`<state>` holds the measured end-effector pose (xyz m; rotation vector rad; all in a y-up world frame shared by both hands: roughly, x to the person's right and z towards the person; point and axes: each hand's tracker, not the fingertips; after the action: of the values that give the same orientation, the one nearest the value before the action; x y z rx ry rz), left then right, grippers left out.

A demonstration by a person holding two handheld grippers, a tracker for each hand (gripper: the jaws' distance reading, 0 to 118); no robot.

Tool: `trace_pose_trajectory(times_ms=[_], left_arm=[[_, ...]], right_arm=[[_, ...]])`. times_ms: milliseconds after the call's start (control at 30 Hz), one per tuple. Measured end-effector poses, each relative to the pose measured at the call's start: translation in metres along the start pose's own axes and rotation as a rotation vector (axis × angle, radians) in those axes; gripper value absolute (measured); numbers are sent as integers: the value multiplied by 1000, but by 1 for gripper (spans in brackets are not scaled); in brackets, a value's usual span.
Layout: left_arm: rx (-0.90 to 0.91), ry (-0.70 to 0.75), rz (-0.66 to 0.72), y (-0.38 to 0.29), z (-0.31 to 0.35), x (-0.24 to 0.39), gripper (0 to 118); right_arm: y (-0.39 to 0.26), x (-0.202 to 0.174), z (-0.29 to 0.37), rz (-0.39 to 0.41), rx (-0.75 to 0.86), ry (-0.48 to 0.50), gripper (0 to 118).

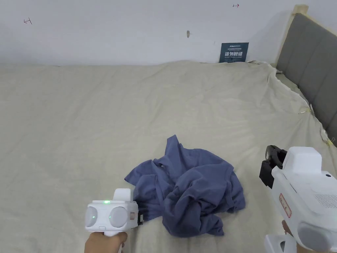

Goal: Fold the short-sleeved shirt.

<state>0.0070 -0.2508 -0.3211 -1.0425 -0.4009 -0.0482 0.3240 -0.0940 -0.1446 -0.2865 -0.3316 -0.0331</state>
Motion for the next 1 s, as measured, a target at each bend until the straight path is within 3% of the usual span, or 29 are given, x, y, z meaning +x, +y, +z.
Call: trace_pose_trajectory(times_ms=[367,467,500,600,633,667,767,833,867,933,1000], left_arm=[[157,-75,29,20,60,-24,1],[166,-85,32,24,60,-28,1],[165,-87,32,25,60,-29,1],[164,-98,29,27,58,-31,1],[162,-98,28,28,57,-32,1],[157,-98,25,28,54,-33,1],[148,-97,23,27,50,-34,1],[144,-99,25,27,47,-35,1],[139,-100,24,27,46,-35,1],[135,-97,21,27,46,-34,1],[132,-96,20,26,45,-35,1]], right_arm=[[-18,0,-137,-43,-330,73,5],[-27,-7,-175,-72,-416,62,45],[-31,-8,-186,-62,-435,69,66],[-46,-12,-223,-49,-537,67,82],[-52,-13,-235,-46,-569,69,94],[-59,-14,-245,-46,-581,69,99],[-76,-14,-272,-27,-672,61,98],[-85,-18,-282,-7,-700,53,91],[-91,-17,-287,-7,-711,55,83],[-97,-17,-293,-29,-756,59,47],[-105,-13,-297,-53,-739,82,31]])
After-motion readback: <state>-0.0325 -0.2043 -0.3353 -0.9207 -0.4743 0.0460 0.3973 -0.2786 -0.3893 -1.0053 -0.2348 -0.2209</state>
